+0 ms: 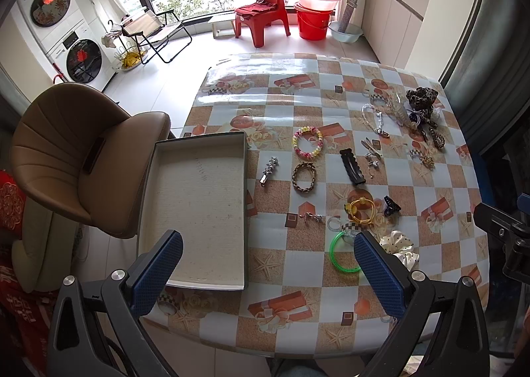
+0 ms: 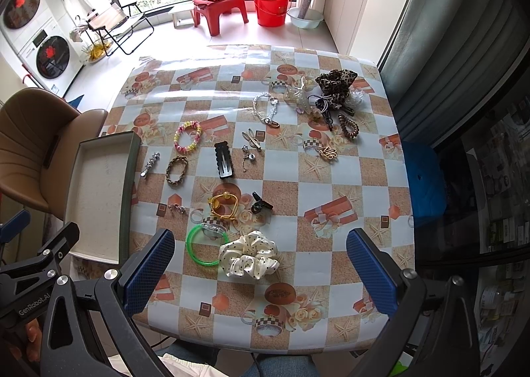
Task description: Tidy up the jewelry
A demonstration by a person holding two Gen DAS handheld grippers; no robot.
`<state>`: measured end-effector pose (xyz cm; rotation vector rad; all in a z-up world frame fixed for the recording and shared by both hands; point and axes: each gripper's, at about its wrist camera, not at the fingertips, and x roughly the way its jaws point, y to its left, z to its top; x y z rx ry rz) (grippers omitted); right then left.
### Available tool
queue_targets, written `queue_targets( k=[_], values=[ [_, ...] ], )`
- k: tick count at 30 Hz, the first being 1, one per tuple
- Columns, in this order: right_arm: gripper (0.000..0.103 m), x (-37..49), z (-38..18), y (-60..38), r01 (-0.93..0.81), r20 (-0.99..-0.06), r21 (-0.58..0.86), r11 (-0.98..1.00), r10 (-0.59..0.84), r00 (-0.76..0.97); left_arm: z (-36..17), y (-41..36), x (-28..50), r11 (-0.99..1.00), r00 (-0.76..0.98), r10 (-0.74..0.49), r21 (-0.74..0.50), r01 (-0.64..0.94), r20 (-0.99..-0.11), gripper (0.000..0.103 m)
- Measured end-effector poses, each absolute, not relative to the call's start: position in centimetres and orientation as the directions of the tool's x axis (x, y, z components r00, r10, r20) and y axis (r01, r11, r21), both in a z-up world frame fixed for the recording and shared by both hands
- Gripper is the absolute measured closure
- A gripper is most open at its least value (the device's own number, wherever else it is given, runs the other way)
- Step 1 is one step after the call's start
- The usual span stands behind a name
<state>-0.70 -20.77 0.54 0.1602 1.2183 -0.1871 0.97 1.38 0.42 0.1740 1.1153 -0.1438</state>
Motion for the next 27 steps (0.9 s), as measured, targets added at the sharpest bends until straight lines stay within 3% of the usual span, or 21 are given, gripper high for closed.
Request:
queue_targets(
  k=[21, 27],
  values=[
    [0.000, -0.5, -0.4, -21.1, 0.246, -0.951, 0.039, 0.968, -0.039, 0.306, -0.8, 2.4, 1.1, 0.981, 0.389, -0.054, 0.025, 0.195, -0.920, 0.000],
    [0.000, -0.3, -3.3, -23.3, 0.289, -0.967, 0.051, 0.956, -0.025, 0.252, -3.0, 2.4, 2.0, 0.979, 0.348, -0.052, 0.021, 0.203, -0.936, 0.000]
  ],
)
